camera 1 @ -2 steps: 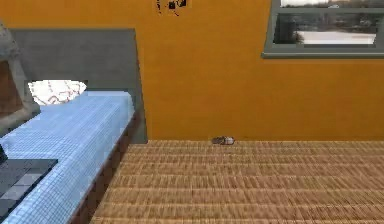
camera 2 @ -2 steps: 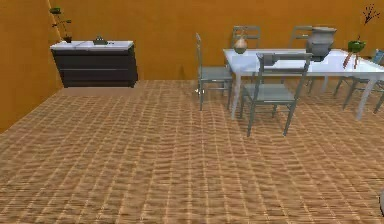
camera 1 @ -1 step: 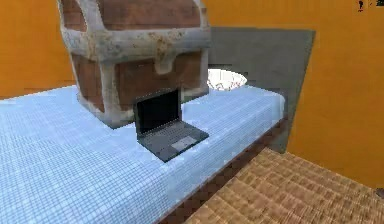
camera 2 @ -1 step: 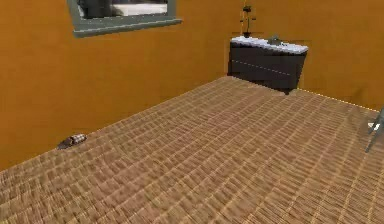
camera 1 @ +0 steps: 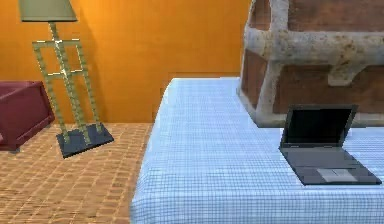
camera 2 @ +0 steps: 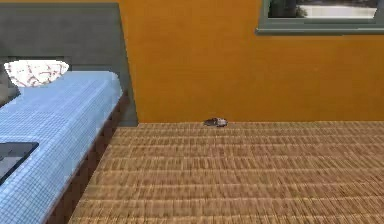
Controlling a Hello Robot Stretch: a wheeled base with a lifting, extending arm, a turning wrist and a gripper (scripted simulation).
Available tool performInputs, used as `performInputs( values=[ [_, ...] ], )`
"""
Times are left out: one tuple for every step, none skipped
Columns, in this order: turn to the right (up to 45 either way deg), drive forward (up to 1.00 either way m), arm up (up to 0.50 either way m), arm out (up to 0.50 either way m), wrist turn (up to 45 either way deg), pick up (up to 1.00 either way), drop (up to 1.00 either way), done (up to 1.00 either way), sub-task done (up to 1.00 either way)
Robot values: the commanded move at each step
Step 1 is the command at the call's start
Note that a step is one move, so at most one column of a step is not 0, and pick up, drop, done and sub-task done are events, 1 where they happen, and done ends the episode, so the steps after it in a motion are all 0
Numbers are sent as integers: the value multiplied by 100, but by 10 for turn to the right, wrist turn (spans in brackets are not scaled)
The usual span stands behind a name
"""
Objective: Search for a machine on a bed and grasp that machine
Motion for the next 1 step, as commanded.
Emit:
performInputs(
  values=[
    [-450,0,0,0,0,0,0,0,0]
  ],
)
